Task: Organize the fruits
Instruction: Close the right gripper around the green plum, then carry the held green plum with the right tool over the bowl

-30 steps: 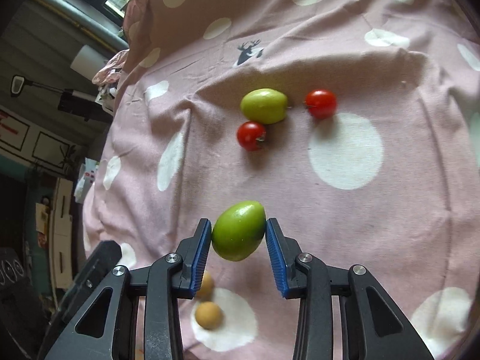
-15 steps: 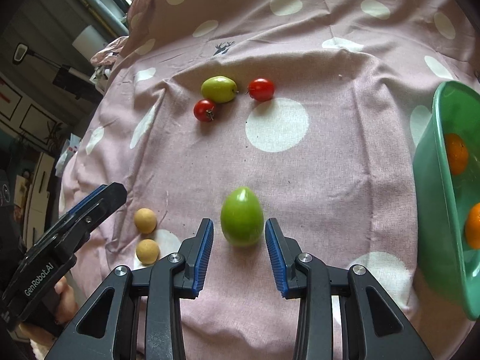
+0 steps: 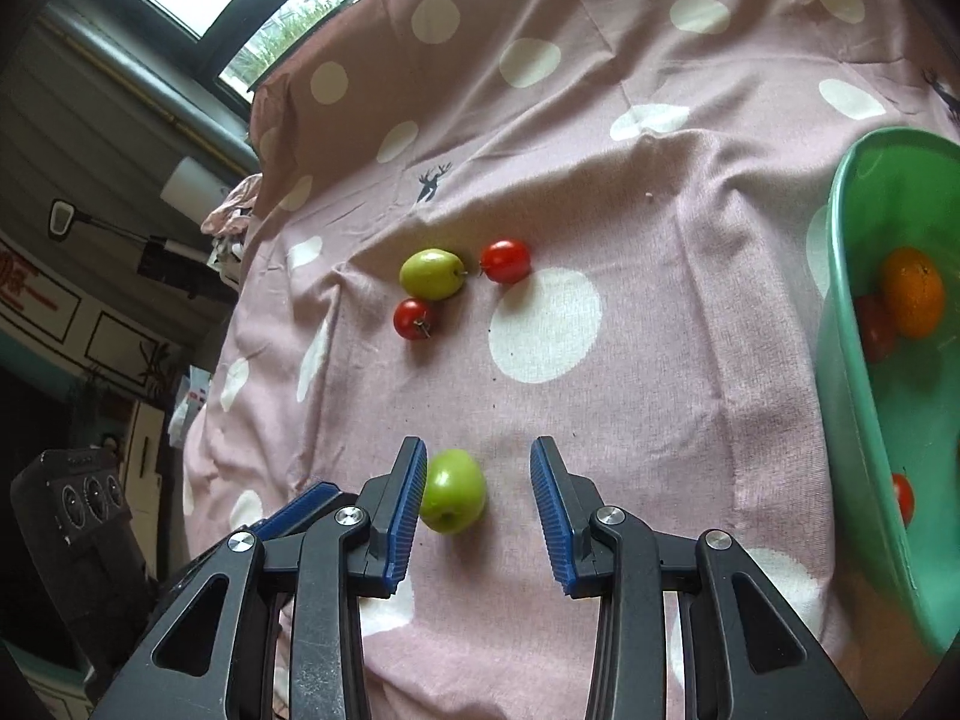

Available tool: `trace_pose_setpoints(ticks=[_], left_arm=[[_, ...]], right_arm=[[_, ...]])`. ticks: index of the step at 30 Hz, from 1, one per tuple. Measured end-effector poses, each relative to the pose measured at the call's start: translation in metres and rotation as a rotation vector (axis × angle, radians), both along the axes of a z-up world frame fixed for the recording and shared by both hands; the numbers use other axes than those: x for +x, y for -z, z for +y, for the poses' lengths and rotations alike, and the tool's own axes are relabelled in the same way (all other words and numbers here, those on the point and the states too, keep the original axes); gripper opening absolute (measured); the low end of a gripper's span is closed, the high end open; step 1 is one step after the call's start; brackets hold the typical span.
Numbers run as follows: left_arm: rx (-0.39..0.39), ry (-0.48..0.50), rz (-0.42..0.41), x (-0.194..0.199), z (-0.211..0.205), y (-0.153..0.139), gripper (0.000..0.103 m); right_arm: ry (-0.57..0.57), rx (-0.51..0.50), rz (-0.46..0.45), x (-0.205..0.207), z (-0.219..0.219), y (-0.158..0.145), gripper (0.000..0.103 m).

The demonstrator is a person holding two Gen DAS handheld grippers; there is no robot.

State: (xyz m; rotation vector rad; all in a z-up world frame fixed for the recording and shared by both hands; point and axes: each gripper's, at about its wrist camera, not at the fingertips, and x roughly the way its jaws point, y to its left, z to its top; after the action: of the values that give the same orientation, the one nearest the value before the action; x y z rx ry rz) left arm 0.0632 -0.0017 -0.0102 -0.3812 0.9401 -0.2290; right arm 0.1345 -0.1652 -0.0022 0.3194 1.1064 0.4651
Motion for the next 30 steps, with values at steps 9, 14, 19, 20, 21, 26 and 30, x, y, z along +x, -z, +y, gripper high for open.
trace_pose_setpoints(ticks=[9, 14, 19, 20, 21, 26, 30], left_arm=[[-0.021, 0.048, 0.067, 0.007, -0.013, 0.017, 0.031], [-0.046, 0.051, 0.098, 0.01, -0.014, 0.026, 0.032], [-0.024, 0.053, 0.091, 0.009, -0.017, 0.027, 0.034], [-0.029, 0.049, 0.098, 0.01, -0.017, 0.028, 0.034], [-0.039, 0.045, 0.11, 0.011, -0.017, 0.031, 0.034], [-0.084, 0.021, 0.118, 0.012, -0.012, 0.034, 0.035], [-0.092, 0.016, 0.111, 0.011, -0.012, 0.034, 0.038]], right_arm=[[-0.051, 0.038, 0.115, 0.013, 0.02, 0.027, 0.036], [-0.089, 0.054, 0.106, 0.009, 0.027, 0.027, 0.036], [-0.086, 0.043, 0.139, 0.012, 0.027, 0.037, 0.034], [-0.088, 0.045, 0.142, 0.012, 0.027, 0.037, 0.034], [-0.092, 0.045, 0.141, 0.013, 0.027, 0.036, 0.034], [-0.097, 0.046, 0.131, 0.012, 0.027, 0.038, 0.034], [-0.112, 0.043, 0.139, 0.013, 0.028, 0.041, 0.034]])
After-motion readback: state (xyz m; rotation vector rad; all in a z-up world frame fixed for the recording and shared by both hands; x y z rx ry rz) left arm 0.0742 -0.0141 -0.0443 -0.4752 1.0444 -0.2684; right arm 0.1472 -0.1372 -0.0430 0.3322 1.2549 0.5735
